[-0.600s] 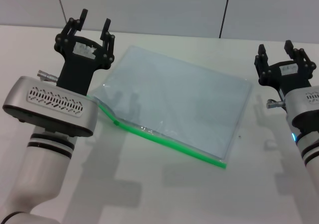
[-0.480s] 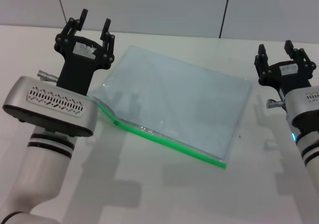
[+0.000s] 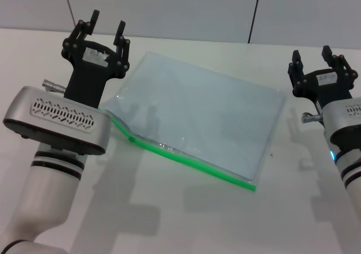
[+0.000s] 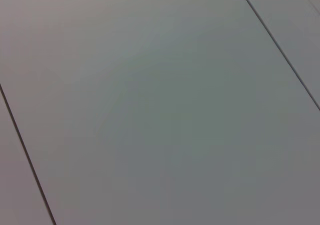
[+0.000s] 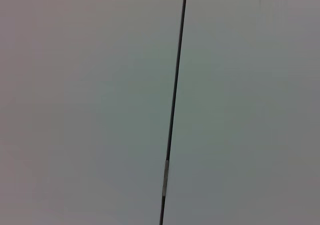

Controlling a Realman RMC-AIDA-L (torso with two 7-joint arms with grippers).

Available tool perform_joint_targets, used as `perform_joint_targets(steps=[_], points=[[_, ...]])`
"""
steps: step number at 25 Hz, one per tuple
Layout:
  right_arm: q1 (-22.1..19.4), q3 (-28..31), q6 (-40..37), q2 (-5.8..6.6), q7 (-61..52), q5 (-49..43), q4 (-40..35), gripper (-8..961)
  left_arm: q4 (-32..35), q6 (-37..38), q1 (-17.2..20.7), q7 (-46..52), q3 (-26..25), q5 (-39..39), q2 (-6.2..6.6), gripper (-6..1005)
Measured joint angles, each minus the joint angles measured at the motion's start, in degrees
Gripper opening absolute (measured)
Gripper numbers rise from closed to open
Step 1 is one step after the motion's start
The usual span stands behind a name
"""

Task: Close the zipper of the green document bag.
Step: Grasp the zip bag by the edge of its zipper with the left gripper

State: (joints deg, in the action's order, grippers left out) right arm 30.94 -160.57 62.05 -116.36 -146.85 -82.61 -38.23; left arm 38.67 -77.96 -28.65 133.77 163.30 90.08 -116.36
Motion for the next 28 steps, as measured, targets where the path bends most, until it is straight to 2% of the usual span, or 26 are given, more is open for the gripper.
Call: perform_joint_targets(steps=[13,23,26,28], points=[[0.03,0.27,-1.34,0.0,-0.3,0.03,0.0,579,0.31,-0.09,-0.02,-1.23,0.0,0.0,0.0,444],[-0.39,0.34,-1.33,0.0,-0.23,0.09,-0.11,581,3.5,-3.63,3.06,-15.66,0.08,-0.53,0.0,443],[-0.48,0.45,-1.35,0.0,-0.32,0.09,0.01,581,5.05,-5.42,4.99,-27.01,0.08,-2.86,0.1,443],[-0.52,0.47,-1.36,0.0,-0.33,0.09,0.02,581,5.21,-5.83,5.26,-29.51,0.11,-4.04,0.1,443]])
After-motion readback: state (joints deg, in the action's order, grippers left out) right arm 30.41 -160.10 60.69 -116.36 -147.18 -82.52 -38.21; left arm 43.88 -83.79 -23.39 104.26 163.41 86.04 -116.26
